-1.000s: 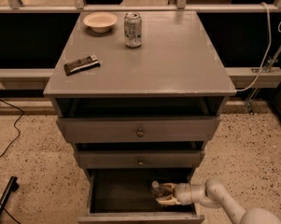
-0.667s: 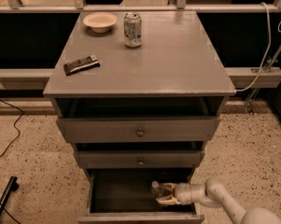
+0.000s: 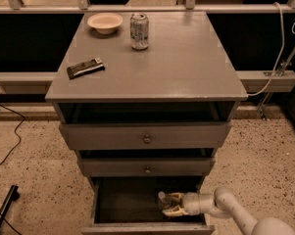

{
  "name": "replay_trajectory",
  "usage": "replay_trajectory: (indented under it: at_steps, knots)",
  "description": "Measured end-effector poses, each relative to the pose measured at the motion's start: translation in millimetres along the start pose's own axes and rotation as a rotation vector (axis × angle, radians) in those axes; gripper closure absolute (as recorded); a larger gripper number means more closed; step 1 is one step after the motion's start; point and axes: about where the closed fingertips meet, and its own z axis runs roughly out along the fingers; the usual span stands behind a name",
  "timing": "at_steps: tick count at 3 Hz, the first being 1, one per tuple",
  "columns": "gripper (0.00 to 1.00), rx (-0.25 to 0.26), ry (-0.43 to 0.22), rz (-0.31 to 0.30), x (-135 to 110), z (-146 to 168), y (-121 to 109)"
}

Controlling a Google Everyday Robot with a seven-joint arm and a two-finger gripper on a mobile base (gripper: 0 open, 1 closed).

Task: Place water bottle into bottom drawer

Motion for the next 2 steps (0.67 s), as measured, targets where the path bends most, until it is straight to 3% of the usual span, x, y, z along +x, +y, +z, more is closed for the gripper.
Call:
replay_trajectory:
  at_steps: [1,2]
  knots:
    - [0.12,-0.004,-0.003,0.001,0.0,2.7,1.1]
    - [0.0,-0.007,-0.005,0.002,-0.1,4.8,2.0]
